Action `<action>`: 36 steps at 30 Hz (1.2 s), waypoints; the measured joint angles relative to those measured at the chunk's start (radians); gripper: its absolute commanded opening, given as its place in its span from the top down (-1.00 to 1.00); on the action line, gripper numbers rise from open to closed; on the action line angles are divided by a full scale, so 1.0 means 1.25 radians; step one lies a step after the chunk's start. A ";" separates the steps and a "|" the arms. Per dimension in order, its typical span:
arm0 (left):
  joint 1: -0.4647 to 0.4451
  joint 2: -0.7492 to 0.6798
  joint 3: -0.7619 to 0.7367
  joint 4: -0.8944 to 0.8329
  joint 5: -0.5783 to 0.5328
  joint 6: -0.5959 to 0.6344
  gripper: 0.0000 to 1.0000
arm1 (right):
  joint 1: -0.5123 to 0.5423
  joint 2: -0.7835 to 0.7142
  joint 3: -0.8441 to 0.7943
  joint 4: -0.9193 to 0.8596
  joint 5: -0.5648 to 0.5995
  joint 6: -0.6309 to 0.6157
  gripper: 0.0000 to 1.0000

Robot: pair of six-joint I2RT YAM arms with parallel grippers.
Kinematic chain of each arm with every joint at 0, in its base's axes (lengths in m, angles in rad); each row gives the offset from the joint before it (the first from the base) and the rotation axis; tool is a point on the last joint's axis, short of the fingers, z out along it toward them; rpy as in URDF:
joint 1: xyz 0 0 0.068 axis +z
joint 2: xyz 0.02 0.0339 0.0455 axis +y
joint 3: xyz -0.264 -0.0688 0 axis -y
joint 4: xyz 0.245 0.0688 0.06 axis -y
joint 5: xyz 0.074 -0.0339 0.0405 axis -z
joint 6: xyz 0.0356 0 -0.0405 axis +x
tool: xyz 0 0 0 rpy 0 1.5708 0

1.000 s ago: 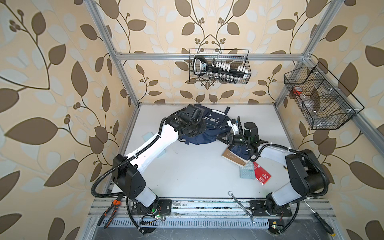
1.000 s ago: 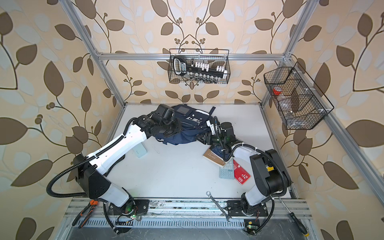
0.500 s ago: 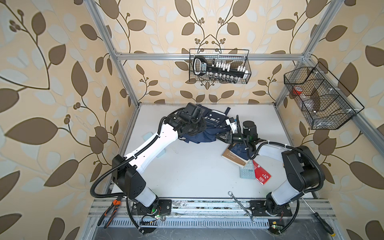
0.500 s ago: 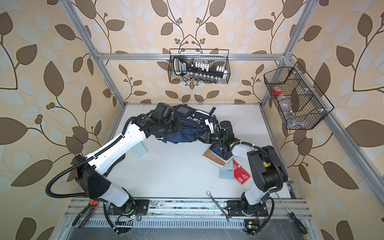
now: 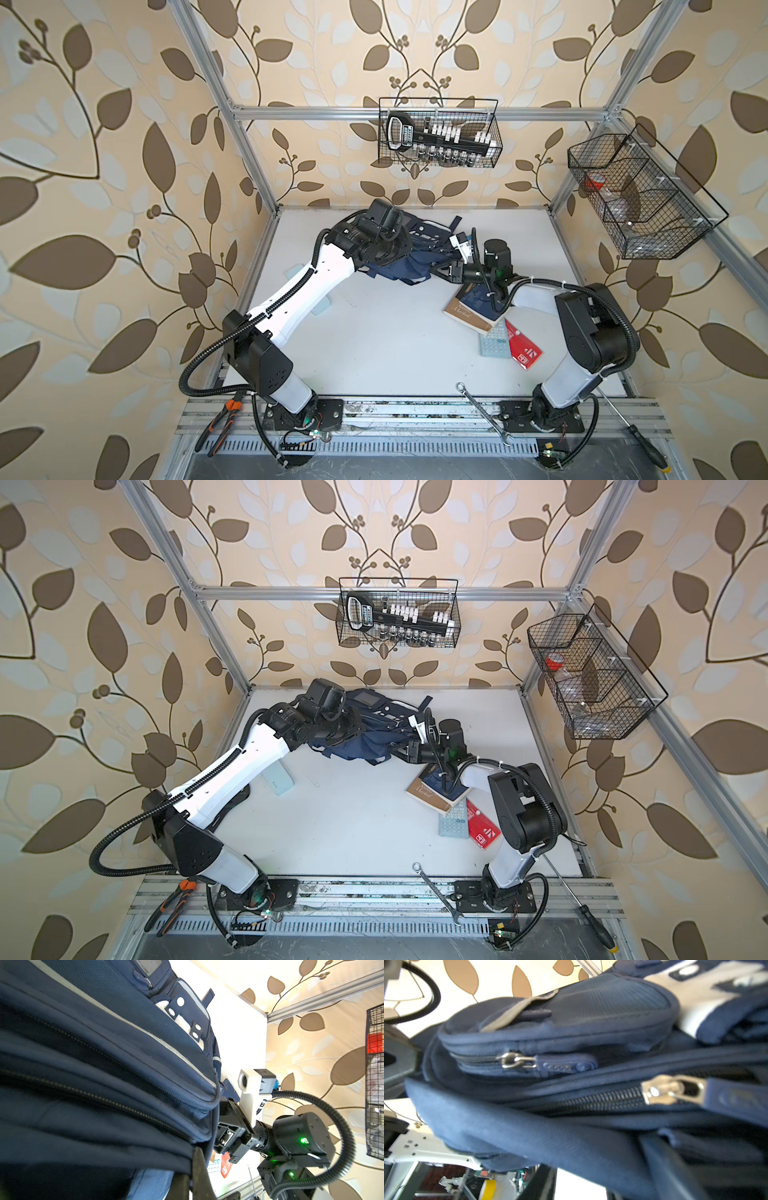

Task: Pack the student bag

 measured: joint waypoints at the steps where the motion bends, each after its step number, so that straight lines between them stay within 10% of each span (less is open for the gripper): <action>1: 0.000 0.000 0.000 0.000 0.000 0.000 1.00 | 0.000 0.001 0.001 0.003 -0.002 -0.001 0.36; 17: 0.000 0.002 0.002 -0.002 0.000 -0.005 1.00 | 0.000 -0.011 0.002 -0.023 0.000 -0.042 0.20; 36: 0.000 0.014 0.021 -0.005 0.000 -0.007 1.00 | 0.006 -0.052 0.044 -0.098 0.001 -0.107 0.95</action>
